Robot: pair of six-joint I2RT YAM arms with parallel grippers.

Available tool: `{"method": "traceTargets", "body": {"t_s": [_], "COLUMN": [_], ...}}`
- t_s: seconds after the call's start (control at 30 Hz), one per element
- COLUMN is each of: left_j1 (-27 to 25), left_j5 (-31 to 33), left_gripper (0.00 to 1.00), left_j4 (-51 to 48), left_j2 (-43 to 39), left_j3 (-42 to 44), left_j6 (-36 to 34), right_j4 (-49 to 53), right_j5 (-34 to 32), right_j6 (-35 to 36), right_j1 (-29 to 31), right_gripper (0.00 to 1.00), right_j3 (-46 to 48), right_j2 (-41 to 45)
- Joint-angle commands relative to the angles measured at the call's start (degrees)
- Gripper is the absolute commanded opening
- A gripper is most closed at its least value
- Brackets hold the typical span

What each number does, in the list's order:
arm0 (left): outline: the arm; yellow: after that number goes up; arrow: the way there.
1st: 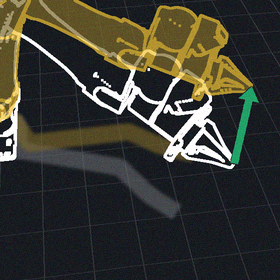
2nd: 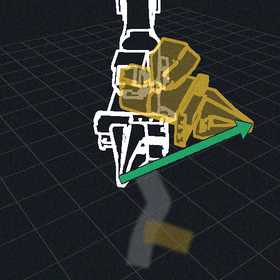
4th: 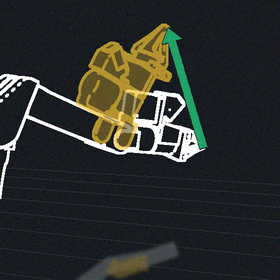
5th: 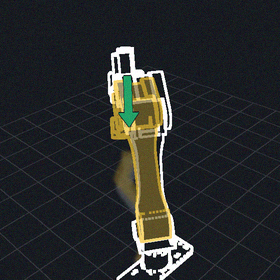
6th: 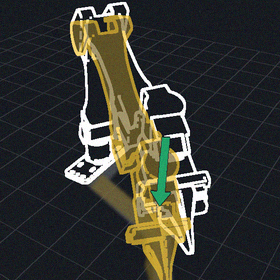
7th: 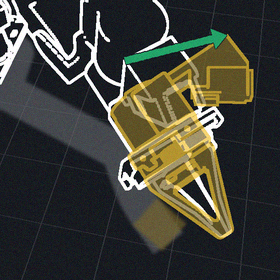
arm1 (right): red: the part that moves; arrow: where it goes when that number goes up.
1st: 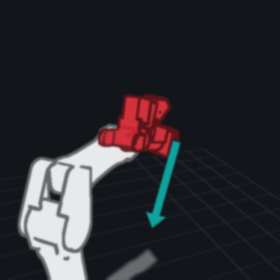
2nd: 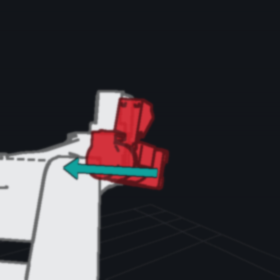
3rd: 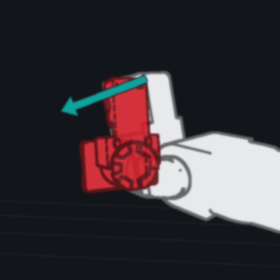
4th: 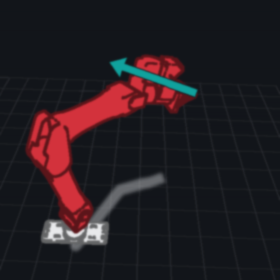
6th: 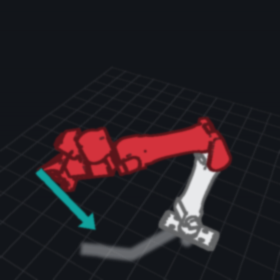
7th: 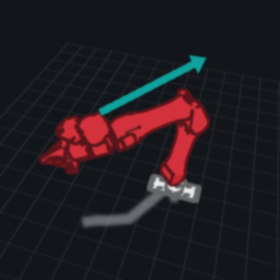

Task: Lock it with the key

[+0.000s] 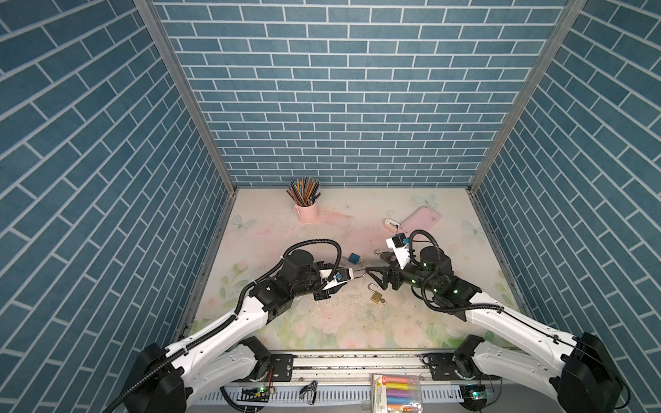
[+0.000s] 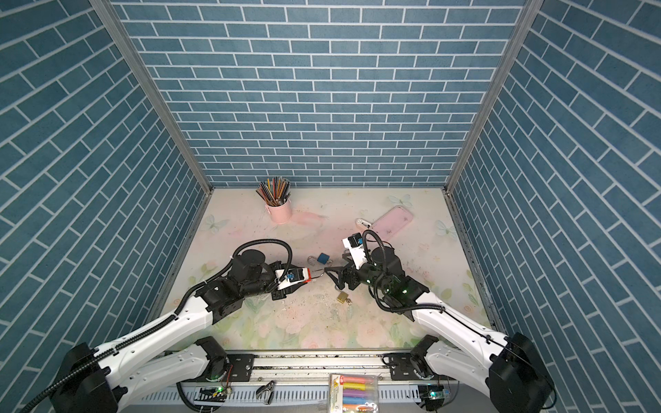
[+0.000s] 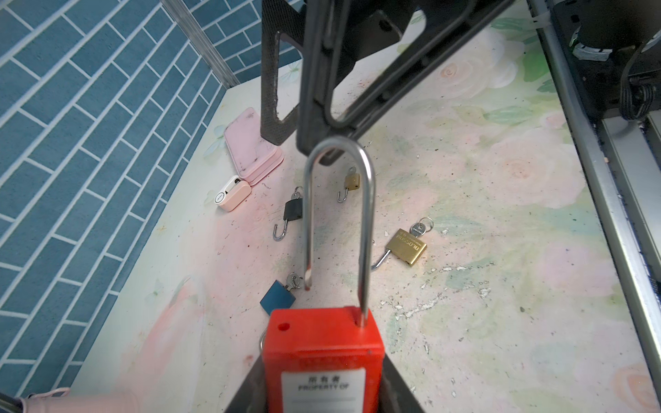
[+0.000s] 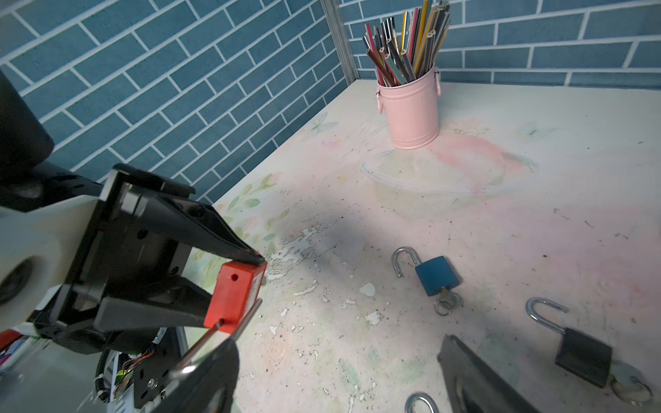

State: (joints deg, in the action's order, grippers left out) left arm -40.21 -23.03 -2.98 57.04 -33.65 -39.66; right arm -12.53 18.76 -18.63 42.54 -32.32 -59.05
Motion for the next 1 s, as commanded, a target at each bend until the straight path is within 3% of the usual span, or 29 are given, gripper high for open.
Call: {"method": "traceTargets", "body": {"t_s": [0.0, 0.1, 0.23, 0.4, 0.57, 0.7, 0.97], "left_j1": [-0.6, -1.1, -1.8, -2.5, -3.3, -3.8, -4.5], "left_j5": [0.5, 3.8, 5.7, 8.6, 12.8, 16.4, 22.6], "left_gripper": [0.08, 0.10, 0.10, 0.10, 0.10, 0.10, 0.10], "left_j4": [0.9, 2.6, 3.4, 3.0, 1.2, 1.6, 2.2], "left_j2": [0.5, 0.9, 1.8, 3.7, 5.8, 6.6, 8.9], "left_j3": [-0.3, -0.4, -1.1, -1.3, -2.8, -3.0, -3.7], "left_j6": [-0.1, 2.8, 5.5, 4.4, 5.1, 6.0, 7.5], "right_j4": [-1.5, 0.5, 12.3, 20.8, 21.7, 20.5, 11.3], "right_j5": [-1.6, -3.2, -13.7, -12.8, -6.7, 1.9, 14.9], "right_j6": [-0.9, -2.8, -14.3, -24.3, -32.9, -39.7, -48.7], "right_j1": [-0.2, -0.2, -0.7, -1.6, -3.5, -5.9, -6.7], "right_gripper": [0.88, 0.88, 0.88, 0.86, 0.85, 0.82, 0.74], "right_j3": [-1.7, -2.0, -7.0, -11.4, -11.8, -10.0, -5.5], "right_j2": [-0.2, 1.3, 1.4, 0.2, 0.5, -0.6, -5.5]}}
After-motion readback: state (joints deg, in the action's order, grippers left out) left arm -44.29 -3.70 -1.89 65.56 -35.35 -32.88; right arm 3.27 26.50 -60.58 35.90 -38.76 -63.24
